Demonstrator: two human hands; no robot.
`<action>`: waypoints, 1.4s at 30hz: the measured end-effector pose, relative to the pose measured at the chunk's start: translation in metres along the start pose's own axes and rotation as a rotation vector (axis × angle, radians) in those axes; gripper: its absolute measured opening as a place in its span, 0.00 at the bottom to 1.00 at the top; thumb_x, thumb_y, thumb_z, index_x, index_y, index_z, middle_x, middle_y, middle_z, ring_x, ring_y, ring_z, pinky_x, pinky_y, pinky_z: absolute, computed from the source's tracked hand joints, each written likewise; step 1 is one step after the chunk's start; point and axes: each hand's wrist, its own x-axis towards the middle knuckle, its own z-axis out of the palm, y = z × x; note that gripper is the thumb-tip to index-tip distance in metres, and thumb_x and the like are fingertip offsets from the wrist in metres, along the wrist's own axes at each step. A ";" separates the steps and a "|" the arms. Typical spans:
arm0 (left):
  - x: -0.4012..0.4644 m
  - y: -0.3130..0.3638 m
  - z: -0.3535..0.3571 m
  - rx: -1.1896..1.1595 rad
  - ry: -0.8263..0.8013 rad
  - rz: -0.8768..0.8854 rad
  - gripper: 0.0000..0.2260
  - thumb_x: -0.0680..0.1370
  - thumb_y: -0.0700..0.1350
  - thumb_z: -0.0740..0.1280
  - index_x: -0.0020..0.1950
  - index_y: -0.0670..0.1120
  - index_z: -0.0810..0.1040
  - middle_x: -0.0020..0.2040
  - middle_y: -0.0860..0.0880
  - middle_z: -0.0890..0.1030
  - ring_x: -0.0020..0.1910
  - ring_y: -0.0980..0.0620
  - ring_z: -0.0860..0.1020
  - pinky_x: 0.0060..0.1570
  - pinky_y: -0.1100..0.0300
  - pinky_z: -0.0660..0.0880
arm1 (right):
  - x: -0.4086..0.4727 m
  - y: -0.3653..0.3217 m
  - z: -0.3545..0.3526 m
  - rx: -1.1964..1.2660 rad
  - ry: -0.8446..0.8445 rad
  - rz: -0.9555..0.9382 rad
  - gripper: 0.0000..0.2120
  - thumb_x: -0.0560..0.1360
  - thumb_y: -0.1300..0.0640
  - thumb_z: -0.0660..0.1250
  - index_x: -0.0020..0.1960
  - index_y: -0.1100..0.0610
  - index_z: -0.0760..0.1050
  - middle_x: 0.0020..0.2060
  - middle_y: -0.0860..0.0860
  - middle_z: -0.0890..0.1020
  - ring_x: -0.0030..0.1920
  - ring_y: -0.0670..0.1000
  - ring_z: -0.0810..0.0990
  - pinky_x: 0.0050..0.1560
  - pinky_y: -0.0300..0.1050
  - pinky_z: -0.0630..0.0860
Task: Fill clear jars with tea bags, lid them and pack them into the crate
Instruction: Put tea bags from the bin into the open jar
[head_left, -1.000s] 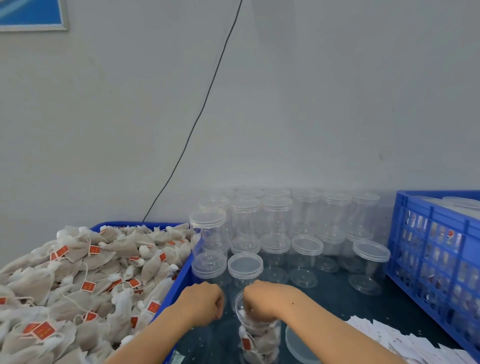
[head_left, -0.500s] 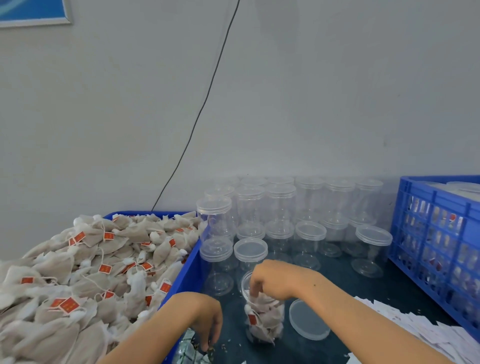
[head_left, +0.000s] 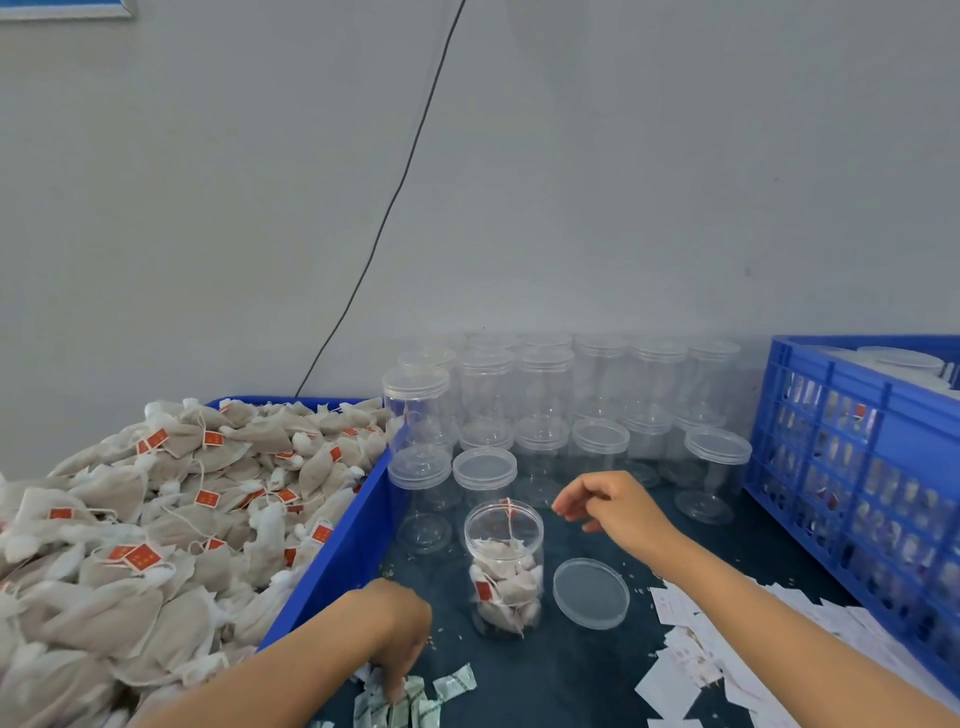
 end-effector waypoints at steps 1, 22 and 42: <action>0.000 -0.001 0.001 -0.003 0.009 -0.001 0.17 0.73 0.49 0.74 0.56 0.40 0.82 0.54 0.44 0.83 0.48 0.48 0.76 0.48 0.55 0.71 | -0.002 0.003 -0.001 0.012 -0.001 0.022 0.23 0.75 0.73 0.54 0.39 0.53 0.82 0.41 0.49 0.85 0.46 0.48 0.83 0.48 0.42 0.81; -0.011 -0.018 -0.028 -0.337 0.666 -0.139 0.04 0.74 0.51 0.72 0.43 0.52 0.79 0.40 0.55 0.83 0.40 0.58 0.80 0.49 0.60 0.77 | -0.021 0.031 -0.011 0.251 -0.128 0.253 0.19 0.76 0.73 0.54 0.46 0.60 0.82 0.43 0.55 0.85 0.45 0.52 0.85 0.48 0.48 0.82; 0.026 0.007 -0.046 -0.576 1.092 0.147 0.17 0.77 0.55 0.67 0.64 0.53 0.73 0.61 0.56 0.77 0.57 0.60 0.73 0.56 0.71 0.69 | -0.024 0.063 -0.045 -0.028 0.024 0.308 0.17 0.72 0.74 0.57 0.42 0.60 0.80 0.41 0.55 0.83 0.41 0.50 0.80 0.40 0.42 0.75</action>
